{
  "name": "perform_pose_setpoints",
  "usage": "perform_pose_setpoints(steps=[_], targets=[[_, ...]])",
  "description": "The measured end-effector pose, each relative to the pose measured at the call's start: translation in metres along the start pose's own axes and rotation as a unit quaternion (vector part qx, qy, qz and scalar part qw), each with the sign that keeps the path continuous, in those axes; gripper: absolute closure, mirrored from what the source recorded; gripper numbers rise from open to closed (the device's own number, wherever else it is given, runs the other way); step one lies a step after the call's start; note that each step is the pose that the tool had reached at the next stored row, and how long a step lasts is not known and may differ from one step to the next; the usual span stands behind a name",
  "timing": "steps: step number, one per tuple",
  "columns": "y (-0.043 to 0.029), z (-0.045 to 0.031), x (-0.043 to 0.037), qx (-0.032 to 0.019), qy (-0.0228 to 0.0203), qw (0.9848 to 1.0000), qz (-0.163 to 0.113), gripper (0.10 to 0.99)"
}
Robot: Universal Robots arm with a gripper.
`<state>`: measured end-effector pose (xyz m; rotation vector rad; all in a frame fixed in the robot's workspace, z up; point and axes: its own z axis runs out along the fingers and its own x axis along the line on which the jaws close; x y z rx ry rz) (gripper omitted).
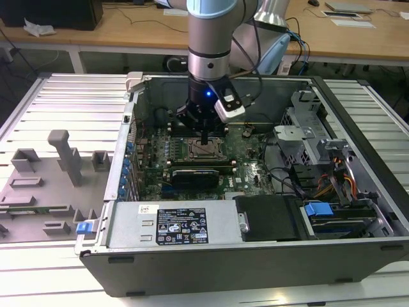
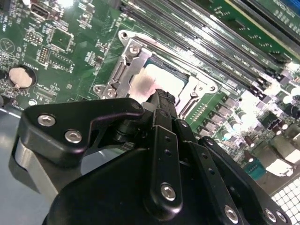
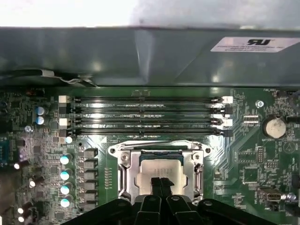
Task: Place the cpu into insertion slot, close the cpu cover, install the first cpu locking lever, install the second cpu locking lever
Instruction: 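Install the first cpu locking lever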
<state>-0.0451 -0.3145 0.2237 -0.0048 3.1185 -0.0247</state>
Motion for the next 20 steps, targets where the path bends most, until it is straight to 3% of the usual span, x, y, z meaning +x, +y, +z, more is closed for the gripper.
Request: perform_pose_setpoints(steps=[6, 9, 20], targets=[[-0.0016, -0.0152, -0.0004, 0.0024, 0.0, 1.0, 0.0, 0.98], [-0.0069, -0.0156, -0.0003, 0.0063, 0.0, 1.0, 0.0, 0.98], [-0.0071, -0.0189, -0.0004, 0.0064, 0.0001, 1.0, 0.0, 0.98]])
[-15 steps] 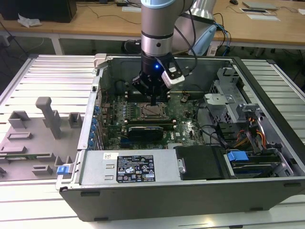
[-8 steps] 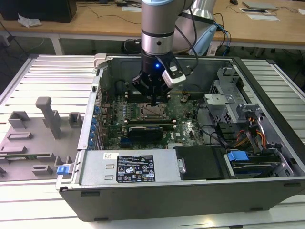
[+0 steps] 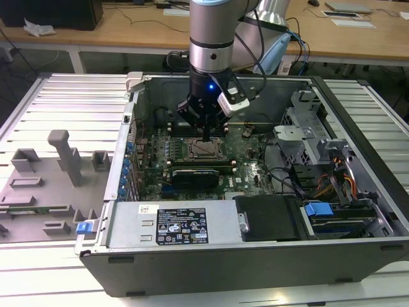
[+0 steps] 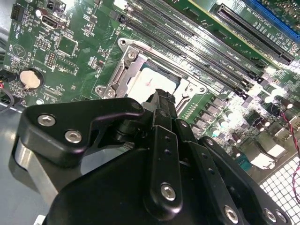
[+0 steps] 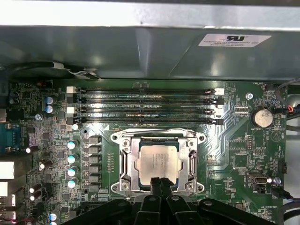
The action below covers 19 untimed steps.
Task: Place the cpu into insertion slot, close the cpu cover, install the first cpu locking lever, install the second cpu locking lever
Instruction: 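Install the first cpu locking lever, then install the second cpu locking lever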
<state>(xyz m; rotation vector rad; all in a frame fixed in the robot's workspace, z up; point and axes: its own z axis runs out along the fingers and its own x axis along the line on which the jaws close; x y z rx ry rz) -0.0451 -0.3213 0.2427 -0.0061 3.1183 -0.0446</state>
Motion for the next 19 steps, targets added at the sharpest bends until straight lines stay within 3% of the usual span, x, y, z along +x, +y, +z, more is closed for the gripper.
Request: perform_pose_setpoints(steps=[11, 19], targets=[[-0.0005, -0.0012, 0.0, 0.0001, 0.0001, 1.0, 0.0, 0.98], [-0.0112, -0.0008, 0.0002, 0.0, 0.0, 1.0, 0.0, 0.98]])
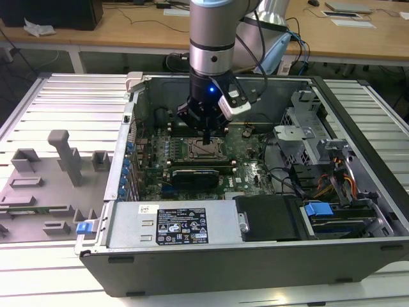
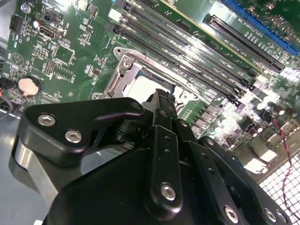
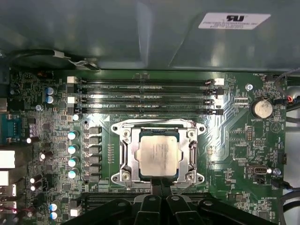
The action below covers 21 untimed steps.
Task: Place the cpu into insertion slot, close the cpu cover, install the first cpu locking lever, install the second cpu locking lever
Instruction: 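Install the second cpu locking lever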
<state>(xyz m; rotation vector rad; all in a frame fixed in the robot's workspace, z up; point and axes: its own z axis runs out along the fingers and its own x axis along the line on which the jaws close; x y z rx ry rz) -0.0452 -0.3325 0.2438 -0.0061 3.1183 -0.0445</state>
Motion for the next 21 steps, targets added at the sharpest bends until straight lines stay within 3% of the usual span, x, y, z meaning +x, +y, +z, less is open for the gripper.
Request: perform_pose_setpoints(steps=[3, 10, 13, 16, 21], targets=[[-0.0038, 0.0001, 0.0002, 0.0, 0.0, 1.0, 0.0, 0.98], [-0.0203, 0.0006, 0.0012, 0.0, 0.0, 1.0, 0.0, 0.98], [-0.0214, 0.0012, 0.0038, -0.0006, -0.0001, 1.0, 0.0, 0.98], [-0.0214, 0.0028, 0.013, -0.0008, -0.0003, 1.0, 0.0, 0.98], [-0.0214, 0.0029, 0.0134, -0.0008, -0.0003, 1.0, 0.0, 0.98]])
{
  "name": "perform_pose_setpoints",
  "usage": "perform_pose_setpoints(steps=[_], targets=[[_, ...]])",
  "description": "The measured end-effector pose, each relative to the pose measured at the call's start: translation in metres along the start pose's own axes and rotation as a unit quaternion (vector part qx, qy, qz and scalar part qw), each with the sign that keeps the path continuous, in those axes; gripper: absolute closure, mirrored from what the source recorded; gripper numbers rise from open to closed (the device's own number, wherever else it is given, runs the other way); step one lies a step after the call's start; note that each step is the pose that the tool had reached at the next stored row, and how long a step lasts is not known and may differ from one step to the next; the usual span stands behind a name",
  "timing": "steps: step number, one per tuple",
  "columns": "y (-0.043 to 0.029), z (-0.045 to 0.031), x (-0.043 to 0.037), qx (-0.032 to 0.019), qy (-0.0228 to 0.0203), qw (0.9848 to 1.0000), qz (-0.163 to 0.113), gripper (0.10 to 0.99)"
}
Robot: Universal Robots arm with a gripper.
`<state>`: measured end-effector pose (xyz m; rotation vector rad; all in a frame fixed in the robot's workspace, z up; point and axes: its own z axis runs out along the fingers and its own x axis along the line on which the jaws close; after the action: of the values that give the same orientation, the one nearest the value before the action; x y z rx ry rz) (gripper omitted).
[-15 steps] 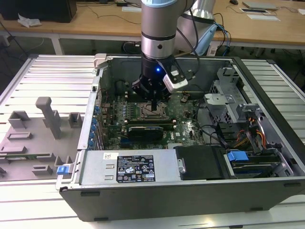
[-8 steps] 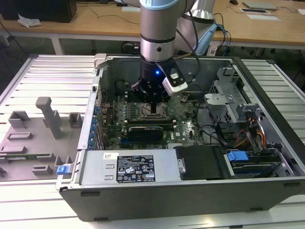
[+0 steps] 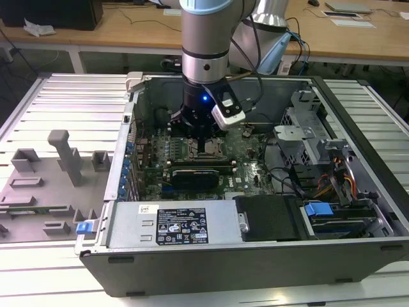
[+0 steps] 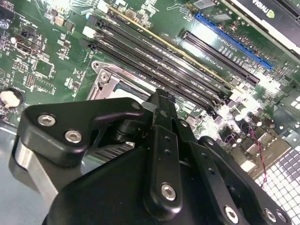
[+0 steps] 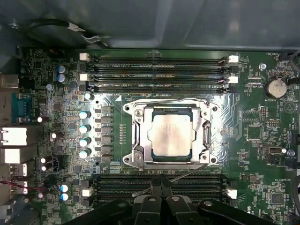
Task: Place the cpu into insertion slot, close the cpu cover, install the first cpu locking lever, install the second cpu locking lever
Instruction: 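Install the second cpu locking lever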
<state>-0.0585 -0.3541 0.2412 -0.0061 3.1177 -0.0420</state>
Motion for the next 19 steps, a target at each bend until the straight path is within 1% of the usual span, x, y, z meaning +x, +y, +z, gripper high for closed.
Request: perform_pose_setpoints(steps=[3, 4, 5, 6, 7, 8, 9, 10, 11, 12, 14, 15, 16, 17, 19], targets=[[-0.0006, 0.0, 0.0002, -0.0002, 0.0001, 1.0, 0.0, 0.98], [-0.0019, 0.0001, 0.0003, -0.0055, 0.0001, 1.0, 0.0, 0.98], [-0.0034, 0.0005, 0.0005, -0.0123, -0.0001, 0.9999, 0.0, 0.98], [-0.006, 0.0007, 0.0008, -0.0231, -0.0001, 0.9997, 0.001, 0.98], [-0.0097, 0.0012, 0.0011, -0.0352, -0.0001, 0.9994, 0.001, 0.98], [-0.0125, 0.0018, 0.0013, -0.0401, -0.0002, 0.9992, 0.001, 0.98], [-0.0147, 0.0023, 0.0016, -0.0433, -0.0002, 0.9991, 0.001, 0.98], [-0.0205, 0.0036, 0.0018, -0.051, -0.0002, 0.9987, 0.001, 0.98], [-0.0243, 0.0046, 0.002, -0.0582, -0.0002, 0.9983, 0.001, 0.98], [-0.0273, 0.0055, 0.0023, -0.0689, -0.0003, 0.9976, 0.002, 0.98], [-0.0315, 0.0067, 0.0029, -0.0844, -0.0003, 0.9964, 0.002, 0.98], [-0.033, 0.0071, 0.0031, -0.0885, -0.0003, 0.9961, 0.002, 0.98], [-0.036, 0.0081, 0.0035, -0.0956, -0.0003, 0.9954, 0.002, 0.98], [-0.0385, 0.0089, 0.0038, -0.101, -0.0004, 0.9949, 0.002, 0.98], [-0.0416, 0.0098, 0.0041, -0.1084, -0.0004, 0.9941, 0.003, 0.98]])
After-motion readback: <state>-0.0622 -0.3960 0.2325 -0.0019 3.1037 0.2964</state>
